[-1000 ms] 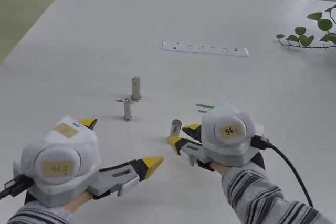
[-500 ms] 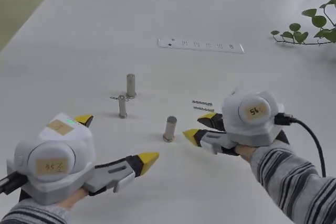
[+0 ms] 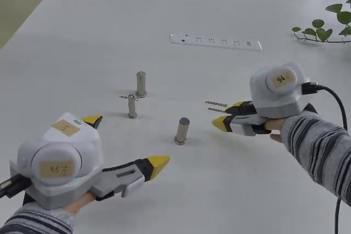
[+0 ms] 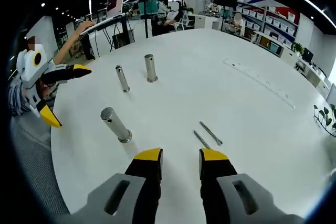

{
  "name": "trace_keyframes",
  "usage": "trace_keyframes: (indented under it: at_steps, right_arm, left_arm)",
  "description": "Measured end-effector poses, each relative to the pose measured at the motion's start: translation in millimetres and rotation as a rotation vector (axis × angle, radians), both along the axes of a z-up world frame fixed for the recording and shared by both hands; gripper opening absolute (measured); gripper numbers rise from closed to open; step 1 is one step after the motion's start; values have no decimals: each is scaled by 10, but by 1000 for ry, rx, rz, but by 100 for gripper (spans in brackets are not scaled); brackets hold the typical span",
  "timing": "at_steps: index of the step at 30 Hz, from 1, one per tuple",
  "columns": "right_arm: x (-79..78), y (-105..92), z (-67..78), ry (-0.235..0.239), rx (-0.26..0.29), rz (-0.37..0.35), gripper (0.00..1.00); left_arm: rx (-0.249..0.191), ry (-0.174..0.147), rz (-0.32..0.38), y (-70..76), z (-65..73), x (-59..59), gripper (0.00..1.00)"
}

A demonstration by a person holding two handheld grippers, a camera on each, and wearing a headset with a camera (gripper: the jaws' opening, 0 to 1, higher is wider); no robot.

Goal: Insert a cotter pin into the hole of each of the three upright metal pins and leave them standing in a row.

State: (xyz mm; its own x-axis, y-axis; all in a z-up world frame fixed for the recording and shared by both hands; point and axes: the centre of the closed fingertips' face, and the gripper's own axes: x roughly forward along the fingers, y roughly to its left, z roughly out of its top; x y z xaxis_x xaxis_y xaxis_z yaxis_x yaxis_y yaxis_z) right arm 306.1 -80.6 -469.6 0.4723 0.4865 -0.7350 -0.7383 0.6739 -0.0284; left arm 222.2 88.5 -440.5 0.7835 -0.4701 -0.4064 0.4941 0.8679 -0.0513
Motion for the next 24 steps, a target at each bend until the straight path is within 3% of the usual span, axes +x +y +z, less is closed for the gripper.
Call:
trace_keyframes:
  at_steps: [14,24]
  right_arm:
    - [226,-167,-167,54,-105,38,20]
    - [279,-214,-211,106,-110,46,13]
  left_arm:
    - [3,13,6,22,-38,5,87]
    - [4,24,6,27,-63,1,86]
